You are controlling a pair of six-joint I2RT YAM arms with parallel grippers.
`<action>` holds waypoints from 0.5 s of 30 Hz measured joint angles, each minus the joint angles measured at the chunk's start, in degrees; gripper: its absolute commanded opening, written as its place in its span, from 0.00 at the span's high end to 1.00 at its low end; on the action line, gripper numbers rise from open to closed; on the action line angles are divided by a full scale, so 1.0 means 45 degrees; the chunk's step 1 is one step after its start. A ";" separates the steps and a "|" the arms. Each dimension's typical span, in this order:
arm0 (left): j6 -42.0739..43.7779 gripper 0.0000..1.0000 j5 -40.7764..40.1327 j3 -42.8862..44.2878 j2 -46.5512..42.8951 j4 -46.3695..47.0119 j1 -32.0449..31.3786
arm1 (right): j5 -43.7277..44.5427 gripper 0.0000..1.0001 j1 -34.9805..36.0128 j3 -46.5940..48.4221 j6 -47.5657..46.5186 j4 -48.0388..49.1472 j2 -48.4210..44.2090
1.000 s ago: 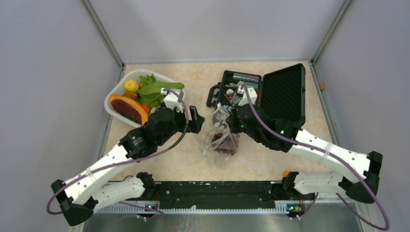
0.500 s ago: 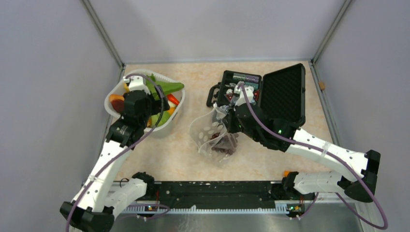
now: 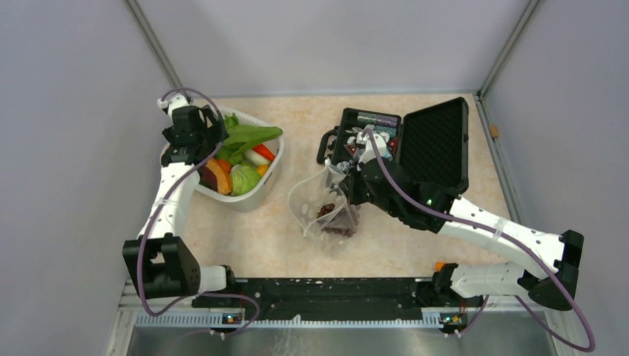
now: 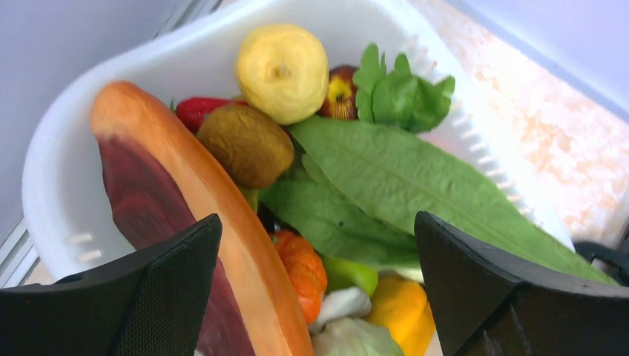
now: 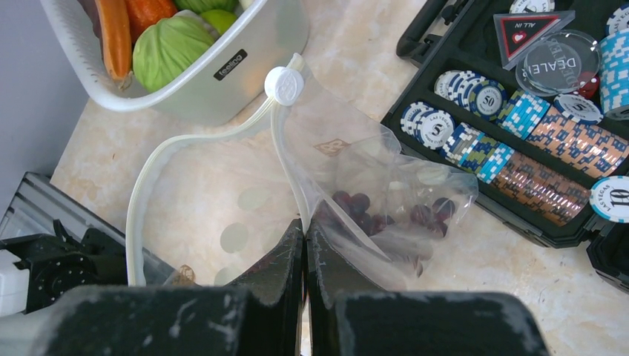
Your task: Place the food in the zip-top bag and seal the zipper
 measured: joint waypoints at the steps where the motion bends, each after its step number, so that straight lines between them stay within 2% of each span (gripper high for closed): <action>1: -0.0005 0.01 0.0044 0.0000 0.0092 0.0243 0.0189 | 0.0000 1.00 0.0005 0.0000 -0.0015 0.0010 0.0000; 4: -0.0015 0.01 0.0359 0.0121 0.0486 0.0860 0.0622 | -0.0029 1.00 0.0000 -0.0083 -0.0044 0.0107 0.0005; 8: 0.0102 0.07 0.0447 0.0661 0.1501 0.1515 0.0913 | -0.0151 1.00 0.0005 -0.0165 -0.0044 0.0223 0.0053; 10: 0.0253 0.06 0.0209 0.0714 0.1904 0.1904 0.0986 | -0.0189 1.00 0.0005 -0.0165 -0.0039 0.0243 0.0053; 15: 0.0792 0.11 0.0199 0.1530 0.3342 0.2166 0.1273 | -0.0228 1.00 0.0005 -0.0228 -0.0039 0.0389 0.0053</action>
